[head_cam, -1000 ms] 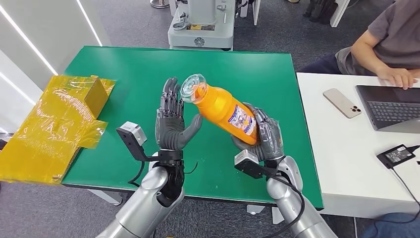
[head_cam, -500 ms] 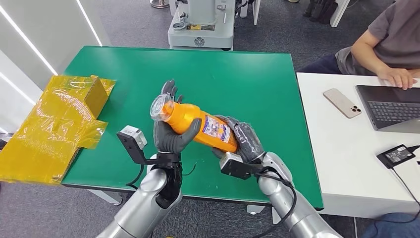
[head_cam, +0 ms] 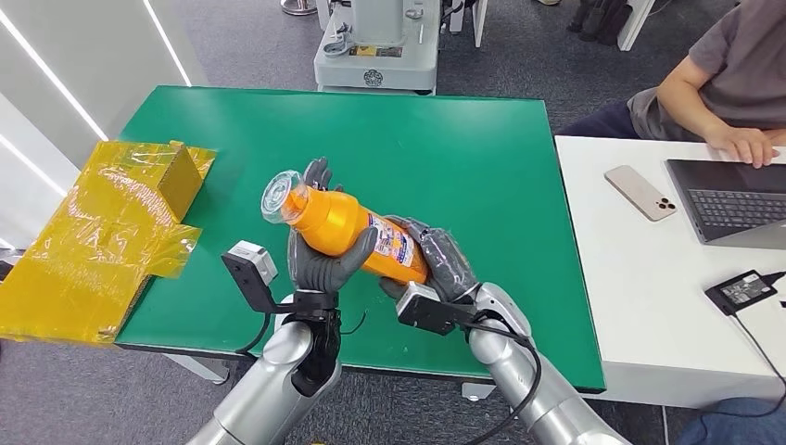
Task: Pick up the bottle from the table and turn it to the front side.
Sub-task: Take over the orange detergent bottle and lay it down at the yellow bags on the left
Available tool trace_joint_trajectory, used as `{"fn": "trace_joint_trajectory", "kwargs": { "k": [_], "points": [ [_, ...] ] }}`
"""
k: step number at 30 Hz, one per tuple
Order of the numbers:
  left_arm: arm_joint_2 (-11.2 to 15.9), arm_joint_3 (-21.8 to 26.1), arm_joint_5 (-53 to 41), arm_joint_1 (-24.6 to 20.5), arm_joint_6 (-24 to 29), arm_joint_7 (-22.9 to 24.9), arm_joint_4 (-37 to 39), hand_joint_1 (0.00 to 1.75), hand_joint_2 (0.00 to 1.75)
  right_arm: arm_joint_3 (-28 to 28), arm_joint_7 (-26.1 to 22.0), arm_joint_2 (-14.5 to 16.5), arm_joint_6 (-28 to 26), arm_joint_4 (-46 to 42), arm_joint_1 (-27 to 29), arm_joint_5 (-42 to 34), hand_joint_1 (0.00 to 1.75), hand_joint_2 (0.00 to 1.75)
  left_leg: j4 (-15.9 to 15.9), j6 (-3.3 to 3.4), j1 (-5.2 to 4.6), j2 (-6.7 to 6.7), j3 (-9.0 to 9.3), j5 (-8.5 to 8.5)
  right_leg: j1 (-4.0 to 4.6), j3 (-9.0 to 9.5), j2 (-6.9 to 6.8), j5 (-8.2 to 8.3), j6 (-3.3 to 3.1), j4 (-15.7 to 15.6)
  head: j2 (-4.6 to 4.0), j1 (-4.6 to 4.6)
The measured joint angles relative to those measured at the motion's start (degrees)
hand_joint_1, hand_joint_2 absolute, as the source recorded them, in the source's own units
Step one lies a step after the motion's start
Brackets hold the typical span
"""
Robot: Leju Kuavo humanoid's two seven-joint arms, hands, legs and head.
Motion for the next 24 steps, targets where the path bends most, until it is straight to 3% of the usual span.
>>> {"fn": "trace_joint_trajectory", "kwargs": {
  "k": [3,7,20,22,24],
  "points": [
    [0.0,0.0,0.0,0.0,0.0,0.0,0.0,0.07,1.75,0.0,0.0,0.0,0.0,0.0,0.0,0.1,1.75,1.75,0.0,0.0,0.0,0.0,0.0,0.0,0.0,0.0,0.0,0.0,0.0,0.0,0.0,0.0],
    [0.0,0.0,-0.1,0.8,-0.2,-0.3,-0.2,1.75,1.75,-0.1,1.0,0.2,1.2,0.0,-0.3,1.5,1.75,1.75,0.0,0.0,0.0,0.0,0.0,0.0,0.0,0.0,0.0,0.0,0.0,0.0,0.0,0.01],
    [0.2,0.2,-1.4,2.4,-0.3,-0.4,-1.4,1.75,1.75,-0.5,2.2,0.3,2.0,0.0,0.6,4.4,1.75,1.75,0.0,0.0,0.0,0.01,0.02,0.0,0.0,-0.01,0.01,0.0,0.0,0.0,0.0,0.01],
    [0.2,0.2,-1.8,2.5,-0.4,-0.4,-1.4,1.75,1.75,-0.6,2.5,0.3,2.1,-0.2,0.7,5.1,1.61,1.75,0.0,0.0,0.0,0.01,0.02,0.0,0.0,-0.01,0.02,0.0,0.0,0.0,0.0,0.01],
    [0.3,0.2,-2.0,2.8,-0.4,-0.3,-1.6,1.75,1.75,-0.8,2.9,0.3,2.1,-0.4,0.9,5.7,1.28,1.75,0.0,0.0,0.0,0.02,0.02,0.0,0.0,-0.01,0.02,0.0,0.0,0.0,0.0,0.01]
  ]
}}
